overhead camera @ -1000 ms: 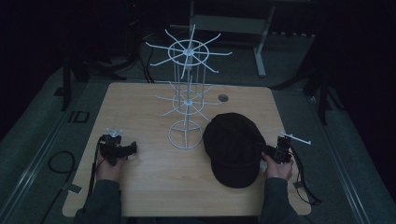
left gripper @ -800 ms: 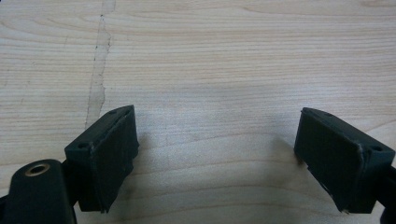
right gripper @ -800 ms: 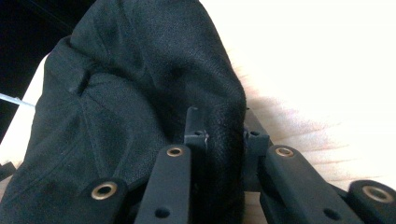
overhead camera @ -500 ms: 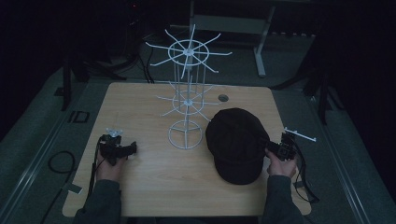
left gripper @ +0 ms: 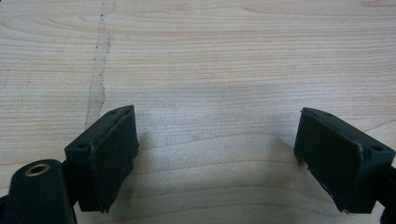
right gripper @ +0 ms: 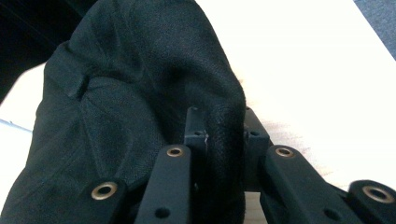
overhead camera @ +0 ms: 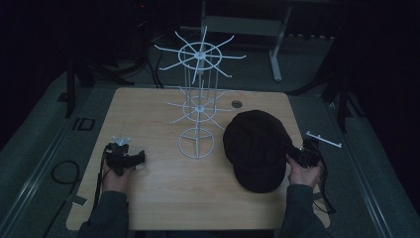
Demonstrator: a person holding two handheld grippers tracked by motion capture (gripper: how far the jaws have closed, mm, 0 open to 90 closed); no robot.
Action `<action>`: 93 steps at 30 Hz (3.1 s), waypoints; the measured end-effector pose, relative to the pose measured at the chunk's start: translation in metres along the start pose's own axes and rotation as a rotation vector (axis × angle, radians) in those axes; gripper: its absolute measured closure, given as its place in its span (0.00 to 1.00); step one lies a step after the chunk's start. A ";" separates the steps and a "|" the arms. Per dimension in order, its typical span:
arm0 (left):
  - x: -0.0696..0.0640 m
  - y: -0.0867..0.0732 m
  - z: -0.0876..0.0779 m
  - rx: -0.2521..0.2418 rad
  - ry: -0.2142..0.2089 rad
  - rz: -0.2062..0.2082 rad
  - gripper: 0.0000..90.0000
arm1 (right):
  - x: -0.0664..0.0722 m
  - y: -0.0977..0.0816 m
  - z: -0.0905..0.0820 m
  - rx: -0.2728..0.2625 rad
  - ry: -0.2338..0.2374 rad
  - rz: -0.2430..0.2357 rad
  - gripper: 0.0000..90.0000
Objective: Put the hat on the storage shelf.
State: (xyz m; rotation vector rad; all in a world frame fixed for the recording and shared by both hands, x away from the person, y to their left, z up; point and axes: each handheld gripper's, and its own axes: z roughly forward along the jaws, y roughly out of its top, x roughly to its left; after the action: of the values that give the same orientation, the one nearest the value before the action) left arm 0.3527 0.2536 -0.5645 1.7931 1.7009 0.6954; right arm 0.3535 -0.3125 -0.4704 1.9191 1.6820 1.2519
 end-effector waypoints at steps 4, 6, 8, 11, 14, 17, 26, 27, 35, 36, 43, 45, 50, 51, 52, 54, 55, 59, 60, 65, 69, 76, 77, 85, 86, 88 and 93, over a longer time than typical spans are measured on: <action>0.000 0.000 0.000 0.000 0.000 0.000 0.16 | -0.001 0.005 -0.004 -0.021 0.005 0.010 0.87; 0.000 0.000 0.000 0.000 0.000 0.000 0.16 | -0.001 0.008 -0.007 -0.031 0.003 0.010 0.87; 0.000 0.000 0.000 0.000 0.000 0.000 0.16 | -0.001 0.015 -0.012 -0.047 0.001 0.009 0.87; 0.000 0.000 0.000 0.000 0.000 0.000 0.16 | -0.001 0.019 -0.016 -0.059 0.003 -0.001 0.87; 0.000 0.000 0.000 0.000 0.000 0.000 0.16 | 0.000 0.023 -0.019 -0.067 0.003 -0.005 0.87; 0.000 0.000 0.000 0.000 0.000 0.000 0.16 | 0.002 0.027 -0.023 -0.081 0.003 -0.015 0.87; 0.000 0.000 0.000 0.002 0.000 0.001 0.16 | 0.006 0.041 -0.037 -0.118 -0.001 -0.050 0.87; 0.000 0.000 0.000 0.002 0.000 0.001 0.16 | 0.008 0.044 -0.041 -0.128 -0.004 -0.065 0.86; 0.000 0.000 0.000 0.002 0.000 0.001 0.16 | 0.013 0.054 -0.051 -0.161 -0.002 -0.101 0.86; 0.000 0.000 0.000 0.002 0.000 0.001 0.16 | 0.013 0.055 -0.053 -0.166 -0.002 -0.106 0.86; 0.000 0.000 0.000 0.002 0.000 0.001 0.16 | 0.018 0.065 -0.066 -0.202 -0.012 -0.151 0.86; 0.000 0.000 0.000 0.002 -0.001 0.001 0.16 | 0.019 0.067 -0.069 -0.208 -0.015 -0.166 0.86; 0.000 0.000 0.000 0.003 -0.001 0.001 0.16 | 0.022 0.073 -0.075 -0.213 -0.017 -0.195 0.86; 0.000 0.000 0.000 0.002 0.000 0.001 0.16 | 0.023 0.075 -0.077 -0.208 -0.013 -0.207 0.86; 0.000 0.000 0.000 0.003 -0.001 0.001 0.16 | 0.024 0.077 -0.078 -0.208 -0.013 -0.216 0.86; 0.000 0.000 0.000 0.003 0.000 0.001 0.16 | 0.026 0.079 -0.081 -0.209 -0.011 -0.233 0.86; 0.000 0.000 0.000 0.003 0.000 0.001 0.16 | 0.028 0.081 -0.082 -0.212 -0.013 -0.248 0.86; 0.000 0.000 0.000 0.002 -0.001 0.001 0.16 | 0.033 0.086 -0.089 -0.226 -0.011 -0.280 0.86; 0.000 0.000 0.000 0.002 0.000 0.001 0.16 | 0.034 0.088 -0.091 -0.230 -0.012 -0.284 0.86; 0.000 0.000 0.000 0.001 0.000 0.000 0.16 | 0.037 0.095 -0.100 -0.255 -0.003 -0.326 0.86; -0.001 0.000 0.000 0.001 -0.001 -0.002 0.16 | 0.039 0.100 -0.105 -0.266 0.021 -0.349 0.86; -0.001 0.000 0.000 0.003 -0.001 -0.002 0.16 | 0.042 0.106 -0.112 -0.290 0.079 -0.366 0.86; -0.001 0.000 0.000 0.002 -0.001 -0.002 0.16 | 0.043 0.106 -0.113 -0.292 0.088 -0.369 0.86; -0.001 0.000 0.000 0.002 -0.001 -0.002 0.16 | 0.048 0.111 -0.115 -0.296 0.136 -0.374 0.86; -0.001 0.000 0.000 0.002 -0.001 -0.002 0.16 | 0.048 0.111 -0.115 -0.296 0.142 -0.373 0.86; -0.001 0.000 0.000 0.002 -0.001 -0.002 0.16 | 0.049 0.112 -0.115 -0.293 0.157 -0.375 0.86; -0.001 0.000 0.000 0.002 -0.001 -0.002 0.16 | 0.051 0.115 -0.115 -0.296 0.204 -0.373 0.86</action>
State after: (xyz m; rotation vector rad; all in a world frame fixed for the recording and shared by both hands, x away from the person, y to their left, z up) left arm 0.3530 0.2530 -0.5643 1.7927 1.7028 0.6925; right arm 0.3376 -0.3327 -0.3019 1.2753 1.7318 1.4778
